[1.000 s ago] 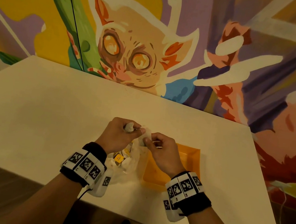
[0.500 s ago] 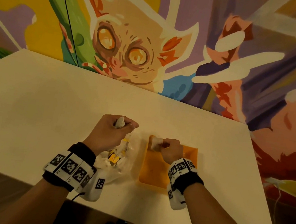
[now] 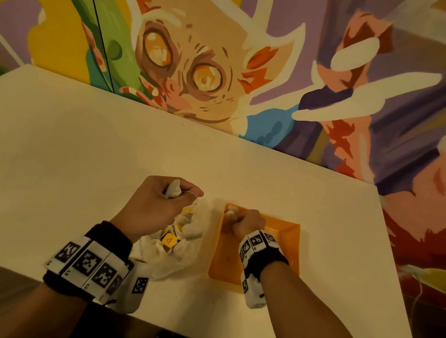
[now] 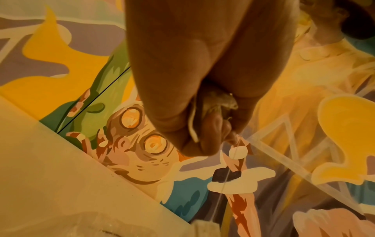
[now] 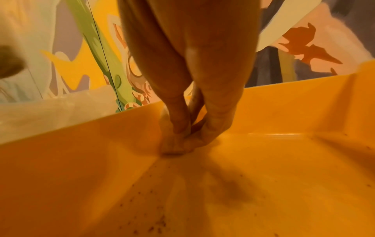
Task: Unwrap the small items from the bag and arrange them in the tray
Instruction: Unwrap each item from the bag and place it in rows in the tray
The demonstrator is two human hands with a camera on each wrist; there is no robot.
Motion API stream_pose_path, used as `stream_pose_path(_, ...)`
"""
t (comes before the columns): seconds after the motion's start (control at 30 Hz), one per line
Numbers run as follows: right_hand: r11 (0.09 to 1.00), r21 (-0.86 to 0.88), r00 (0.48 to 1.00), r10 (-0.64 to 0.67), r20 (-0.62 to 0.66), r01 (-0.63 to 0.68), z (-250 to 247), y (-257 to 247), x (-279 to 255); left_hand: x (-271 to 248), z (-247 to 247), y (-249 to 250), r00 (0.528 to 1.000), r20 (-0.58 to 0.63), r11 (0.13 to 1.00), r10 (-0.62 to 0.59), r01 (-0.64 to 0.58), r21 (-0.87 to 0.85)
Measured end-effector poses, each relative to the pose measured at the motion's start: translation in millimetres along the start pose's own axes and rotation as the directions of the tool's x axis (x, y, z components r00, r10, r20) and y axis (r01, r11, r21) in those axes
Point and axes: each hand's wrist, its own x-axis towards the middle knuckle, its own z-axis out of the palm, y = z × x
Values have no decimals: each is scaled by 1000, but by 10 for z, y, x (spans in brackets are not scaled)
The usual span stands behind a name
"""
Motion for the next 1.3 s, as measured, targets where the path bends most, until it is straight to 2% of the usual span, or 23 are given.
stream_pose_path(0.2, 999, 20, 997, 34, -64, -33, 35, 48, 113, -19, 6, 11, 1000, 19, 1000, -12, 12, -2)
stream_pose_path(0.3, 998, -65, 998, 6, -65, -10, -30, 14, 86, -3, 0, 45, 1000, 14, 1000, -5, 5, -7)
stream_pose_path(0.33, 998, -46, 993, -47, -104, 42, -61, -20, 42, 1, -3, 61, 1000, 11, 1000, -3, 3, -12)
stream_pose_path(0.4, 967, 122, 956, -195, -219, 225, -115, -134, -149, 19, -9, 87, 1000, 3, 1000, 6, -5, -22)
stream_pose_path(0.47, 833, 350, 899, -357, -252, 429, -157, -308, -441, 36, -8, 120, 1000, -4, 999, 21, -21, -29)
stream_pose_path(0.5, 754, 445, 874, -446, -193, 483, -172, -389, -584, 43, -7, 135, 1000, -5, 999, 31, -31, -34)
stream_pose_path(0.57, 668, 598, 816, -576, 40, 443, -183, -505, -804, 59, -5, 174, 999, -11, 998, 41, -42, -43)
stream_pose_path(0.63, 671, 649, 727, -637, 258, 358, -154, -551, -919, 65, -17, 208, 999, -23, 998, 42, -43, -45)
stream_pose_path(0.67, 690, 624, 690, -652, 315, 367, -137, -555, -952, 66, -29, 220, 999, -31, 998, 37, -39, -59)
stream_pose_path(0.73, 723, 508, 660, -668, 344, 468, -69, -537, -996, 73, -65, 220, 999, -40, 997, 34, -36, -64)
stream_pose_path(0.83, 683, 423, 627, -724, 287, 596, 35, -497, -1054, 70, -117, 199, 998, -52, 997, 20, -24, -74)
stream_pose_path(0.9, 668, 516, 636, -722, 272, 537, 52, -475, -1117, 62, -155, 192, 998, -68, 996, 12, -18, -88)
stream_pose_path(1.0, 641, 715, 687, -654, 318, 279, 6, -419, -1190, 58, -237, 161, 995, -98, 995, 2, -12, -102)
stream_pose_path(1.03, 633, 733, 701, -639, 316, 247, -14, -387, -1194, 57, -268, 143, 995, -104, 994, -7, -4, -106)
stream_pose_path(1.13, 593, 745, 731, -648, 216, 305, -131, -312, -1182, 30, -344, 80, 995, -89, 994, -40, 31, -106)
stream_pose_path(1.3, 460, 799, 757, -653, 9, 387, -486, -336, -1195, -64, -391, -87, 996, -11, 994, -83, 82, -70)
